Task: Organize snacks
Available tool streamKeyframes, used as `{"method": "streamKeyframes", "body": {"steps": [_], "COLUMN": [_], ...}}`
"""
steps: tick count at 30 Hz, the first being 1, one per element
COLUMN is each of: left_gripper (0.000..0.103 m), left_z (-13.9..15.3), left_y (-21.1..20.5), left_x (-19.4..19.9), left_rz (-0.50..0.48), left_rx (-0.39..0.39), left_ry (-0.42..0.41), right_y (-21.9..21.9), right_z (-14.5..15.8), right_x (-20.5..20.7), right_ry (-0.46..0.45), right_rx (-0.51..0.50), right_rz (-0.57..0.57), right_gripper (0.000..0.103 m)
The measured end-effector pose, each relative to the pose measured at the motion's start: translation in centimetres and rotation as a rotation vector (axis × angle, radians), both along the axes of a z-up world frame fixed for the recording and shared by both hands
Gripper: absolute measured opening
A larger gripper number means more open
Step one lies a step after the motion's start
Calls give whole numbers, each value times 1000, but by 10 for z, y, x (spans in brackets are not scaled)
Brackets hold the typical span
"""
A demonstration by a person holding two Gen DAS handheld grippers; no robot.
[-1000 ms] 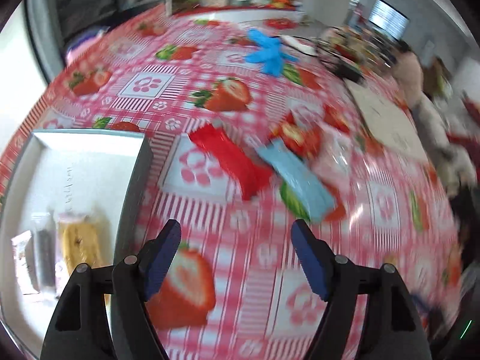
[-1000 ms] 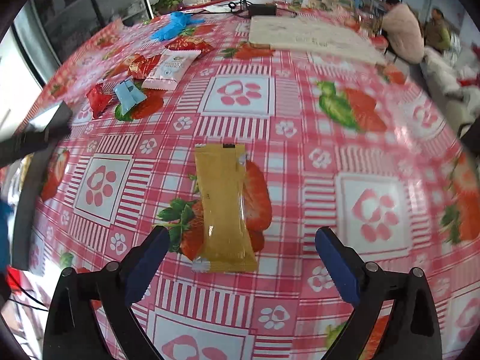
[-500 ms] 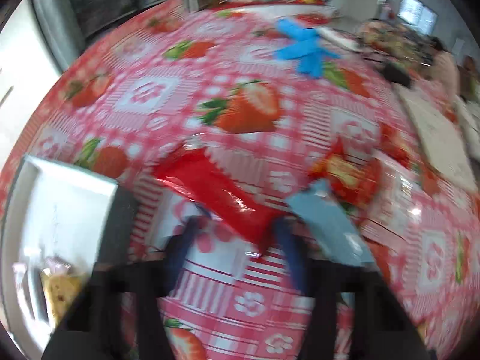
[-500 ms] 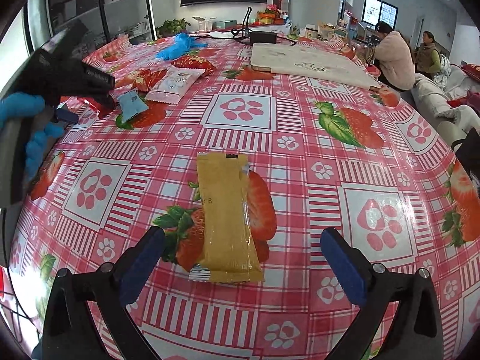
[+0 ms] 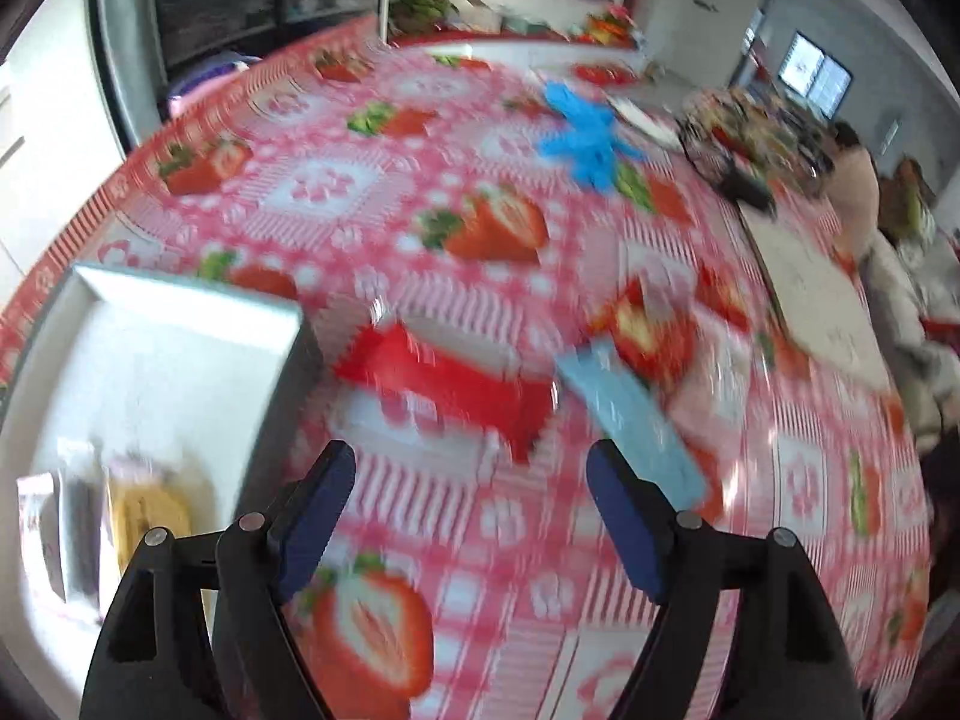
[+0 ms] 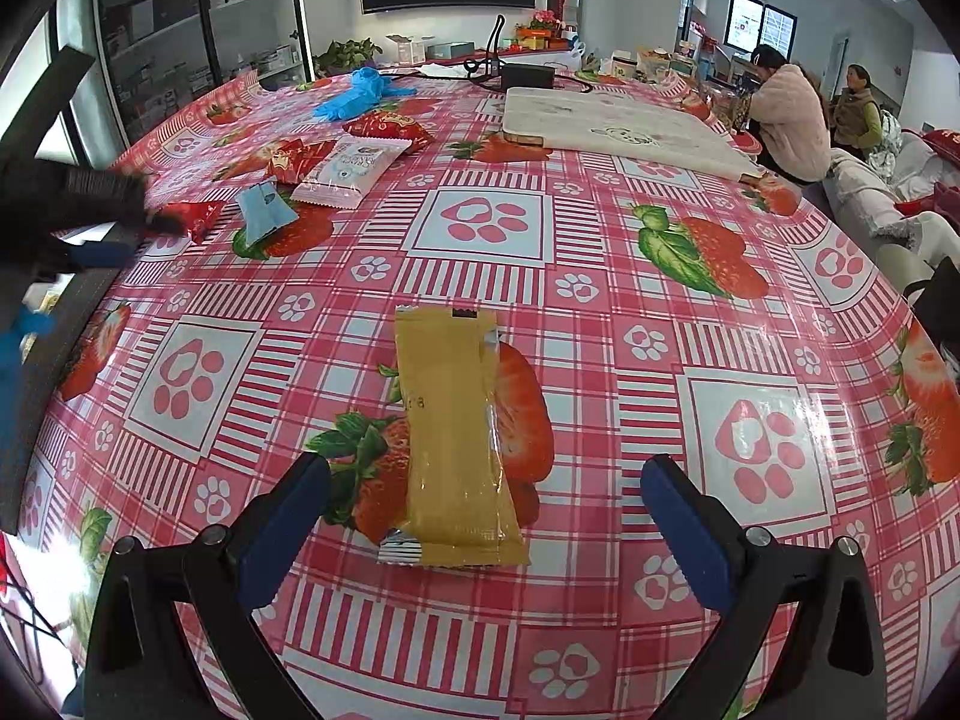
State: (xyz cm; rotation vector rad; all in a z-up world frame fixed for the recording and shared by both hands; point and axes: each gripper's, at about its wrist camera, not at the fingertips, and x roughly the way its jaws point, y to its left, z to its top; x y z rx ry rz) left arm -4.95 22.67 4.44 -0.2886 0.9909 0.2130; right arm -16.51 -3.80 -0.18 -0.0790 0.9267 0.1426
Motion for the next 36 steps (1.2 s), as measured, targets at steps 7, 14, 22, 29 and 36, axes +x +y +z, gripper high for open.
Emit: {"method": "streamKeyframes", "body": {"steps": [7, 14, 22, 29, 36], "left_gripper": [82, 82, 63, 31, 23], "left_z": [-19, -25, -37, -38, -29], "left_y": [3, 14, -20, -19, -53], "left_x": [35, 51, 24, 27, -29], "left_rz": [-4, 73, -161, -184, -313], "left_rx": [92, 90, 203, 137, 118], "left_ry": [85, 114, 50, 60, 38], "right_y": [0, 0, 0, 0, 0], "right_z": [0, 0, 0, 0, 0], "right_x": [0, 0, 0, 0, 0], "right_ry": [0, -1, -1, -2, -2], "right_rx": [0, 0, 0, 0, 0], "right_rz": [1, 1, 1, 1, 1], "right_gripper": [103, 103, 103, 103, 103]}}
